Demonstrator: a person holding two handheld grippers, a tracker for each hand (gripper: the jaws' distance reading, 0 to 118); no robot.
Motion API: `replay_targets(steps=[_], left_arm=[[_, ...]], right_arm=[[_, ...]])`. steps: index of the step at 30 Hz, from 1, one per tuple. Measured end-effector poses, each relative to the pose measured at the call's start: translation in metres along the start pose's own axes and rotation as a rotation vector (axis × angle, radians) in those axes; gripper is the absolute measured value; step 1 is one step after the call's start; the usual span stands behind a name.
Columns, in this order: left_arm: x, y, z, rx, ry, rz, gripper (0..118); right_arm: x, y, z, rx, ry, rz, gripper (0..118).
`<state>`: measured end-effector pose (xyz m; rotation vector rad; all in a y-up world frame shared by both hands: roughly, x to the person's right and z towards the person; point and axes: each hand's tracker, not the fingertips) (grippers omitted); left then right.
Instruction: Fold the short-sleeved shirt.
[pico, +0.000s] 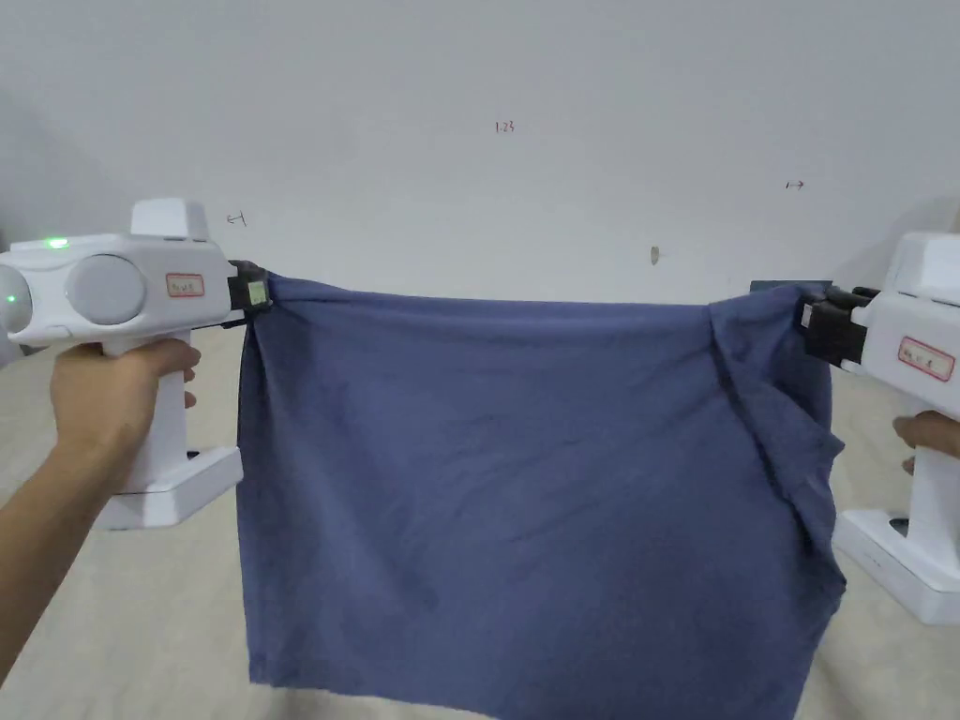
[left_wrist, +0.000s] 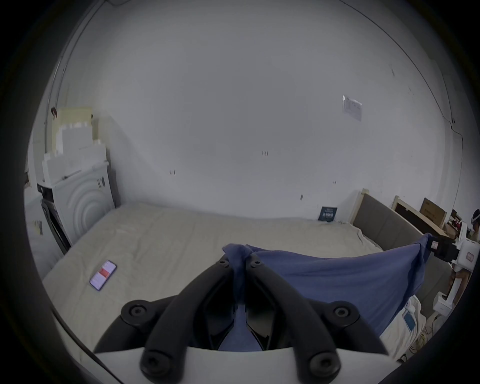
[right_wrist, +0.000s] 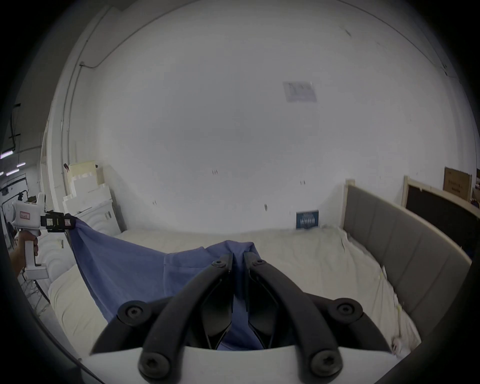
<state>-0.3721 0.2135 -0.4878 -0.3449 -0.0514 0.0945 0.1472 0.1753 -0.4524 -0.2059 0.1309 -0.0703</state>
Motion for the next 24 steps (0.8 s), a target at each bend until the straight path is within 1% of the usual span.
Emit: replay_targets(steps=[10, 14, 17, 19, 22, 24], left_arm=[[0.003, 0.089, -0.016, 0.112, 0.043, -0.033, 3], [0.006, 0.111, -0.020, 0.160, 0.048, -0.036, 3], [0.006, 0.111, -0.029, 0.170, 0.047, -0.034, 3], [0.004, 0.099, -0.039, 0.161, 0.048, -0.036, 3], [0.001, 0.068, -0.059, 0.113, 0.049, -0.034, 3], [-0.003, 0.042, -0.073, 0.057, 0.055, -0.043, 3]], right_arm=[[-0.012, 0.104, -0.042, 0.141, -0.003, 0.059, 6], [-0.015, 0.130, -0.046, 0.182, 0.002, 0.069, 6], [-0.019, 0.128, -0.049, 0.189, -0.002, 0.119, 6], [-0.014, 0.115, -0.057, 0.179, 0.000, 0.130, 6], [-0.006, 0.083, -0.068, 0.140, 0.021, 0.108, 6], [0.002, 0.056, -0.078, 0.057, 0.042, 0.060, 6]])
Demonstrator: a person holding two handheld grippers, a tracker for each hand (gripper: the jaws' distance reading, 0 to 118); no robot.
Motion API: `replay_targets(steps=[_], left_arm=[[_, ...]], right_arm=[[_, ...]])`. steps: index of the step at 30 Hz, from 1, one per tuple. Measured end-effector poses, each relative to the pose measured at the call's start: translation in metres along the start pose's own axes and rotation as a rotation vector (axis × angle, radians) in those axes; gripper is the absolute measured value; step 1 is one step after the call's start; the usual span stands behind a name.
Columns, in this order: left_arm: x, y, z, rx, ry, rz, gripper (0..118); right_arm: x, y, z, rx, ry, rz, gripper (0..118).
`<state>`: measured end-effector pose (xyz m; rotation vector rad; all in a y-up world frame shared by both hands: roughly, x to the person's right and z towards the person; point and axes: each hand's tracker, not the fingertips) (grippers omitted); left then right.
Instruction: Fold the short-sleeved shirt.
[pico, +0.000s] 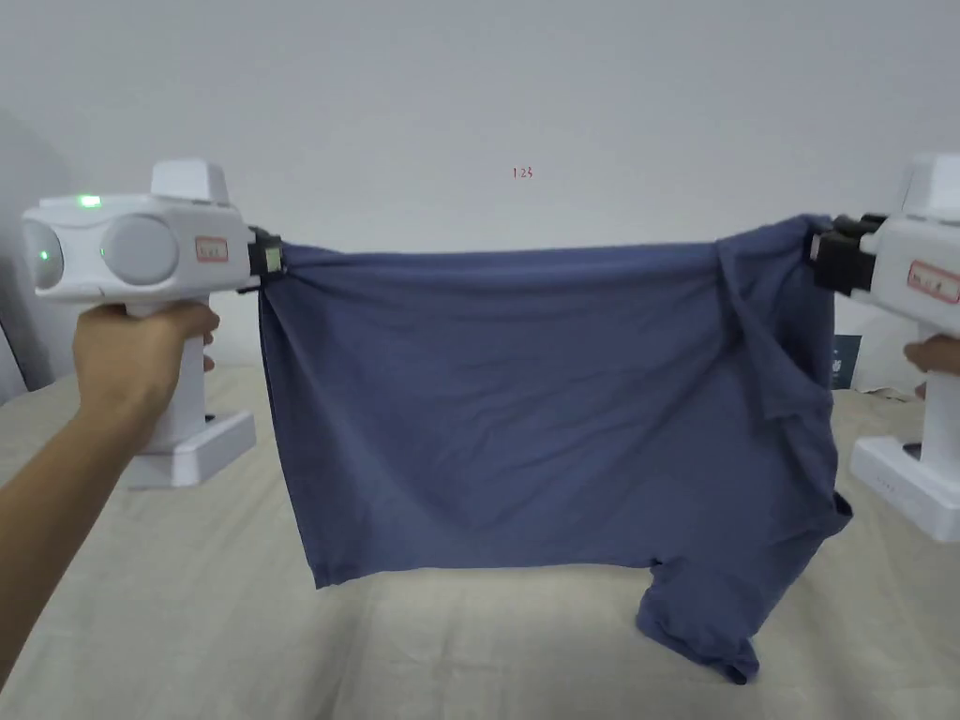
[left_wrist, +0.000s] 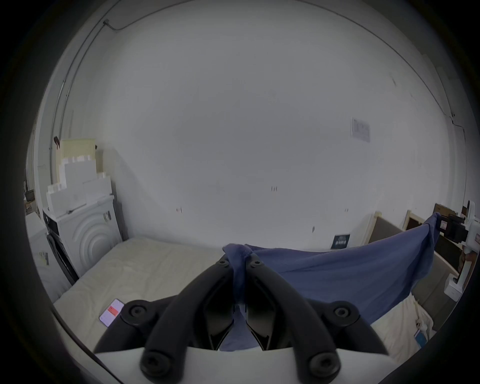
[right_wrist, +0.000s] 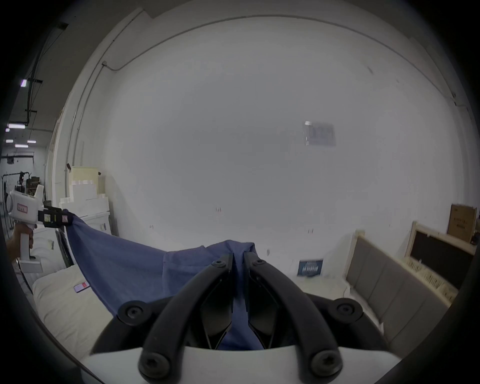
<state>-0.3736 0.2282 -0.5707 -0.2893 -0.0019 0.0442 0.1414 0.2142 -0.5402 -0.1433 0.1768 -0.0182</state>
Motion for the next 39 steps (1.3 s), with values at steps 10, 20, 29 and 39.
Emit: replay_targets(steps=[10, 20, 29, 39], left_arm=[[-0.011, -0.166, -0.019, -0.251, -0.006, 0.012, 3], [-0.028, -0.294, 0.049, -0.384, -0.028, 0.047, 3], [-0.051, -0.386, 0.125, -0.522, 0.024, 0.129, 3], [-0.052, -0.431, 0.178, -0.579, 0.036, 0.129, 3]], right_arm=[[0.015, -0.159, 0.006, -0.273, 0.055, -0.194, 6], [0.002, -0.274, 0.086, -0.447, 0.094, -0.183, 6], [-0.026, -0.329, 0.179, -0.538, 0.139, -0.204, 6], [-0.046, -0.362, 0.260, -0.599, 0.090, -0.229, 6]])
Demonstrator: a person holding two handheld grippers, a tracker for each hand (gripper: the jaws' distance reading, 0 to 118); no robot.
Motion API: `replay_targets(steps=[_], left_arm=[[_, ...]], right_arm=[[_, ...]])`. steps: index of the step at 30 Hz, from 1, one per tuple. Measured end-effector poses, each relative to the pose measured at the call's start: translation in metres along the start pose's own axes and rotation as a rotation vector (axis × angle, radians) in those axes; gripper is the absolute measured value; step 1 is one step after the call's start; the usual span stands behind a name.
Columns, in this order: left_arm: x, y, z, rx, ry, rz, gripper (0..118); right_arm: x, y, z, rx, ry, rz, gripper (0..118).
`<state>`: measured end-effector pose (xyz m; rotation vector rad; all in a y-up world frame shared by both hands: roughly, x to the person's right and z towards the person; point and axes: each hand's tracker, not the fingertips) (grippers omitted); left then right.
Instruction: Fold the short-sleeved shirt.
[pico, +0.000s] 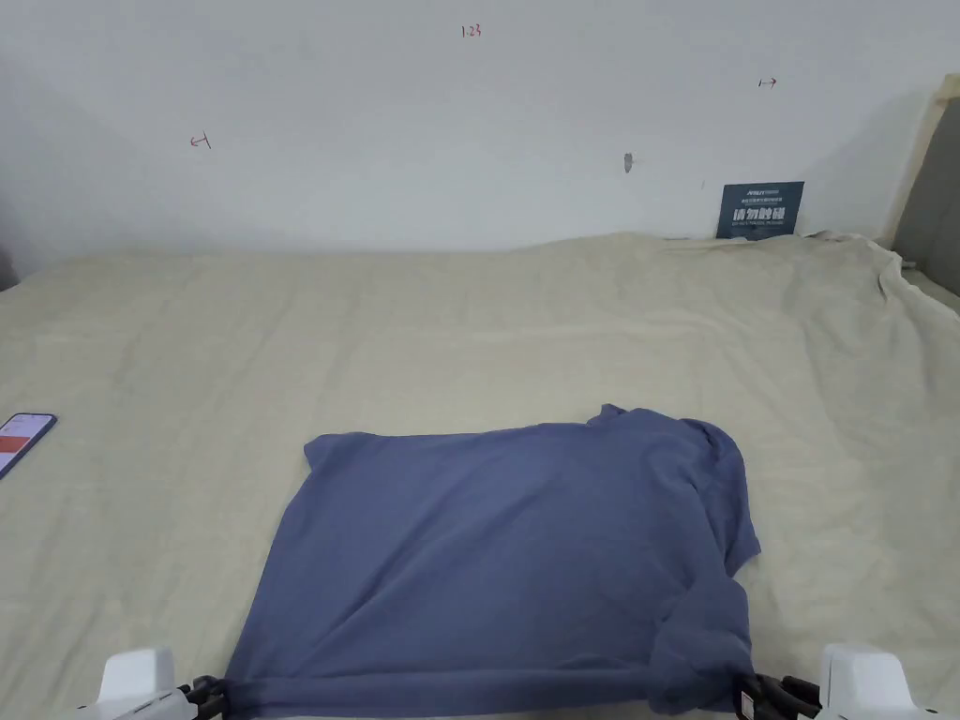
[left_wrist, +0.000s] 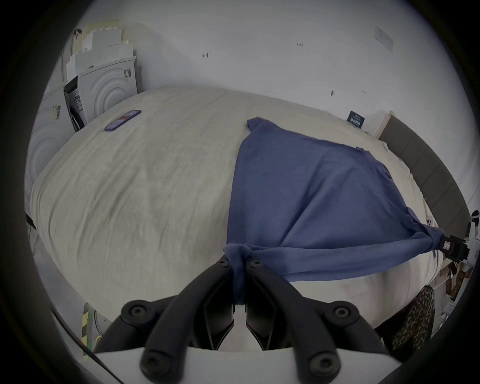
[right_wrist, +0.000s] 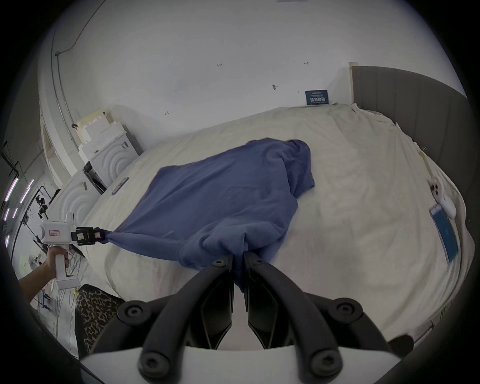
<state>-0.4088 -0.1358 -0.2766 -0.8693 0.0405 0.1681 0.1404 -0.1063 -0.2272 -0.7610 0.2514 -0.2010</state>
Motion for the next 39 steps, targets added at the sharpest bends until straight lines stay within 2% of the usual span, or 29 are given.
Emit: replay_targets(steps=[5, 10, 16, 17, 19, 20, 21, 23, 24, 25, 34, 39], left_arm=[[0.001, -0.024, -0.004, -0.031, 0.027, -0.028, 3], [0.007, -0.041, -0.016, -0.075, 0.051, -0.071, 3], [0.012, -0.050, -0.020, -0.074, 0.081, -0.058, 5], [0.013, -0.049, -0.019, -0.075, 0.083, -0.053, 8], [0.017, -0.047, -0.012, -0.073, 0.089, -0.050, 27], [0.020, -0.044, -0.009, -0.078, 0.092, -0.055, 43], [0.022, -0.041, -0.004, -0.079, 0.093, -0.057, 70], [0.028, -0.034, 0.010, -0.043, 0.075, -0.068, 103], [0.031, -0.029, 0.018, -0.002, 0.054, -0.073, 115], [0.034, -0.022, 0.028, 0.043, 0.029, -0.071, 116], [0.064, 0.041, 0.103, 0.384, 0.007, -0.067, 116], [0.071, 0.057, 0.114, 0.442, 0.019, -0.042, 115]], right_arm=[[-0.001, -0.033, -0.006, -0.076, -0.067, 0.026, 6], [0.004, -0.053, -0.029, -0.175, -0.160, -0.007, 6], [0.004, -0.064, -0.044, -0.216, -0.201, -0.021, 6], [0.003, -0.063, -0.042, -0.218, -0.203, -0.018, 6], [0.000, -0.059, -0.038, -0.224, -0.205, -0.015, 9], [-0.002, -0.054, -0.032, -0.223, -0.209, -0.017, 14], [-0.003, -0.050, -0.027, -0.214, -0.208, -0.020, 32], [-0.006, -0.034, -0.014, -0.166, -0.192, -0.022, 80], [-0.007, -0.026, -0.007, -0.140, -0.181, -0.020, 102], [-0.009, -0.015, 0.003, -0.095, -0.174, -0.011, 108], [-0.016, 0.070, 0.087, 0.317, -0.249, 0.052, 108], [-0.019, 0.085, 0.110, 0.391, -0.326, 0.100, 108]])
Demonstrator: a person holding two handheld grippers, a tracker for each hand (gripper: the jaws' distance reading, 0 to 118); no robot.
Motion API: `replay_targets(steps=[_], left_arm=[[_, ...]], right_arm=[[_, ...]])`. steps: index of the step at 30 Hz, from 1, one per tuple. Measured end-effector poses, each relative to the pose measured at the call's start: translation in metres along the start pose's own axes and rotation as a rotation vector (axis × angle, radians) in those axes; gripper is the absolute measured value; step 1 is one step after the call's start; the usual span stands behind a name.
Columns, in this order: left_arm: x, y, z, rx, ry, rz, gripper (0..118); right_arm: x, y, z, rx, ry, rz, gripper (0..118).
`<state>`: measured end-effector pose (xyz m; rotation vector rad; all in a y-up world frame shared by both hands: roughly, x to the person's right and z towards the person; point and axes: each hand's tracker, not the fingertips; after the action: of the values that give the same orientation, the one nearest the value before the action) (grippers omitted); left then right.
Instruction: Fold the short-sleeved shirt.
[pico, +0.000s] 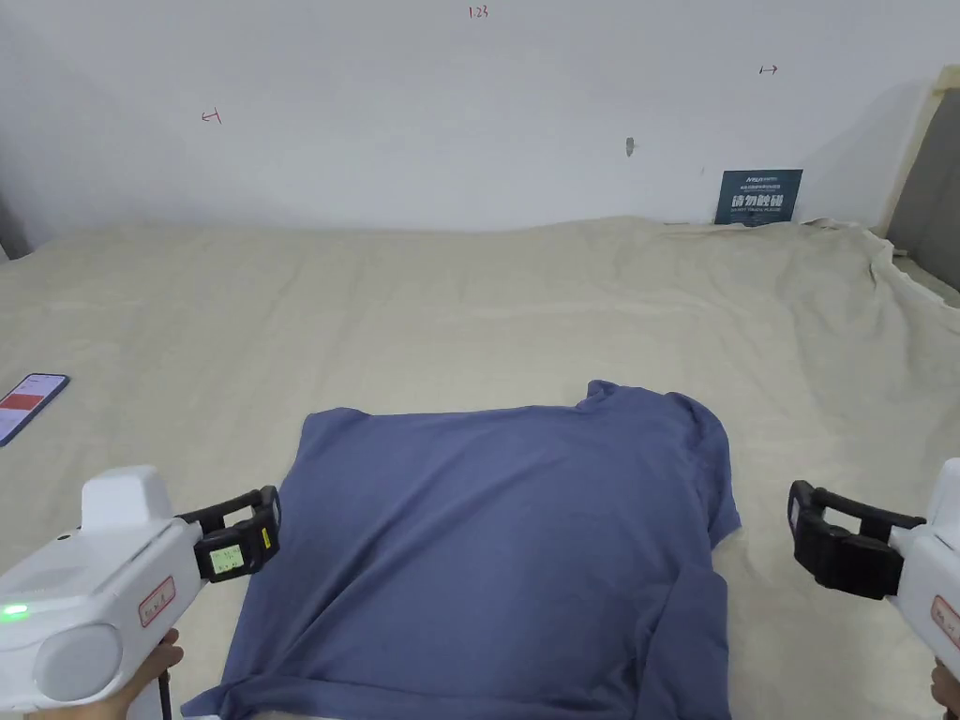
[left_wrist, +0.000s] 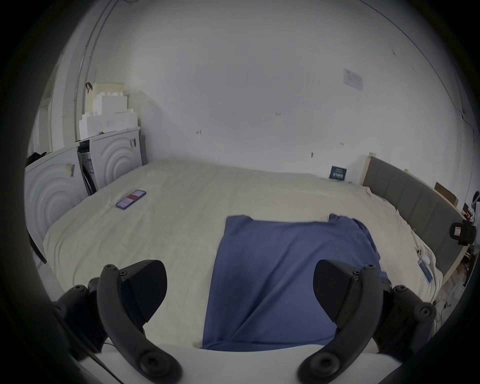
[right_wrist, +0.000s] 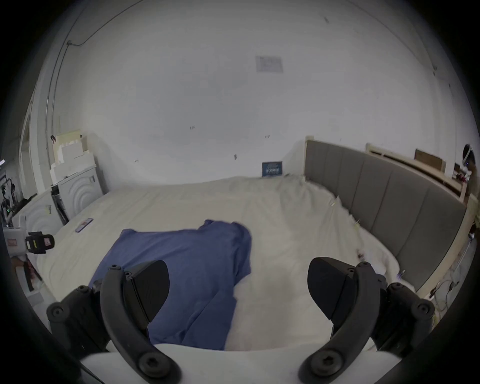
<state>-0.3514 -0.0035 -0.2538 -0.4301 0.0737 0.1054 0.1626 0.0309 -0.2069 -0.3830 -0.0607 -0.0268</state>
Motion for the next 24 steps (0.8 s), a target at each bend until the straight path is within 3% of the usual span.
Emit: replay_targets(steps=[2, 4, 5, 6, 8, 9, 18, 24], left_arm=[[0.002, 0.000, 0.001, 0.011, -0.006, 0.005, 110], [0.005, -0.003, 0.001, 0.028, -0.023, -0.004, 84], [0.007, -0.005, 0.002, 0.037, -0.023, -0.011, 66], [0.009, -0.007, 0.003, 0.042, -0.020, -0.020, 39], [0.011, -0.011, 0.005, 0.050, -0.029, -0.026, 6], [0.012, -0.012, 0.005, 0.048, -0.037, -0.023, 0], [0.017, 0.000, -0.009, 0.008, -0.074, -0.044, 0], [0.013, 0.039, -0.071, -0.078, -0.106, -0.059, 0]], right_arm=[[0.004, 0.000, 0.001, 0.014, -0.022, 0.004, 107], [0.006, -0.002, 0.004, 0.026, -0.041, 0.006, 102], [0.007, -0.004, 0.004, 0.034, -0.044, 0.004, 93], [0.008, -0.005, 0.005, 0.041, -0.049, 0.003, 69], [0.008, -0.009, 0.007, 0.056, -0.061, -0.007, 8], [0.009, -0.011, 0.005, 0.060, -0.063, -0.006, 0], [0.009, -0.007, -0.008, 0.068, -0.041, -0.015, 0], [0.003, 0.005, -0.033, 0.064, -0.030, -0.005, 0]])
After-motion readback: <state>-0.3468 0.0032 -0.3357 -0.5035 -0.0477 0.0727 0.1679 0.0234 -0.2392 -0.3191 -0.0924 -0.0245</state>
